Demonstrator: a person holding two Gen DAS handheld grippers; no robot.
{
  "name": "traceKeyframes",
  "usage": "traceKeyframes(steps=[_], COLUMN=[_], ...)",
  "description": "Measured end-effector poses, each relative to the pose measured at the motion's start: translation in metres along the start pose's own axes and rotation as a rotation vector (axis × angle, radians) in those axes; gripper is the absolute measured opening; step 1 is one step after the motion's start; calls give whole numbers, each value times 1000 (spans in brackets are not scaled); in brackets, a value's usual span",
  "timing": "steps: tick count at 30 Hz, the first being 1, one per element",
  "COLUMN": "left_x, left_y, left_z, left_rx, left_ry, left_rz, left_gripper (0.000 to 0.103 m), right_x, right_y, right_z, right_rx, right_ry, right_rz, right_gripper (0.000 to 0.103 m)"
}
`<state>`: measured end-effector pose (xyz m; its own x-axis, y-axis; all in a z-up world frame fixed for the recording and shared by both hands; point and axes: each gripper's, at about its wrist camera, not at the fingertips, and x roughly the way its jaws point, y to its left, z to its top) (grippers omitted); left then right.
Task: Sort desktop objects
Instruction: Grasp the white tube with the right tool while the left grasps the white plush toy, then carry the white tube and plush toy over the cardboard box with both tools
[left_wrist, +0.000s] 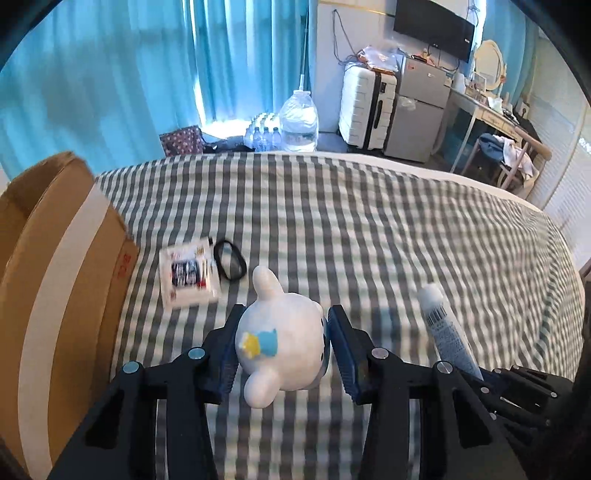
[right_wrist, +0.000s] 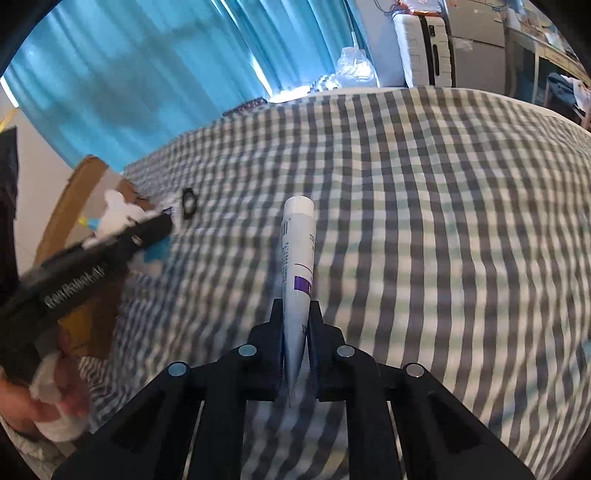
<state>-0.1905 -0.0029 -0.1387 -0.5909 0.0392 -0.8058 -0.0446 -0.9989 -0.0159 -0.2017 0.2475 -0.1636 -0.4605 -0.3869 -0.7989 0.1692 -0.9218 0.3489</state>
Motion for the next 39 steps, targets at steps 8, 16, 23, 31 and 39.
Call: traceKeyframes(steps=[8, 16, 23, 31, 39], left_x=[-47, -103, -144, -186, -181], left_y=[-9, -7, 29, 82, 154], left_z=[-21, -6, 4, 22, 42], left_rx=[11, 16, -43, -56, -77], left_ry=[14, -53, -89, -155, -144], left_rz=[-22, -56, -83, -60, 32], left_gripper=[47, 46, 47, 47, 47], right_x=[-69, -121, -161, -170, -137], right_y=[42, 73, 118, 173, 241], right_z=[-35, -30, -35, -31, 0], right_rx=[-29, -64, -122, -178, -251], right_ry=[-78, -147, -219, -243, -213], right_rz=[-5, 4, 27, 83, 179], right_gripper=[10, 11, 11, 11, 11])
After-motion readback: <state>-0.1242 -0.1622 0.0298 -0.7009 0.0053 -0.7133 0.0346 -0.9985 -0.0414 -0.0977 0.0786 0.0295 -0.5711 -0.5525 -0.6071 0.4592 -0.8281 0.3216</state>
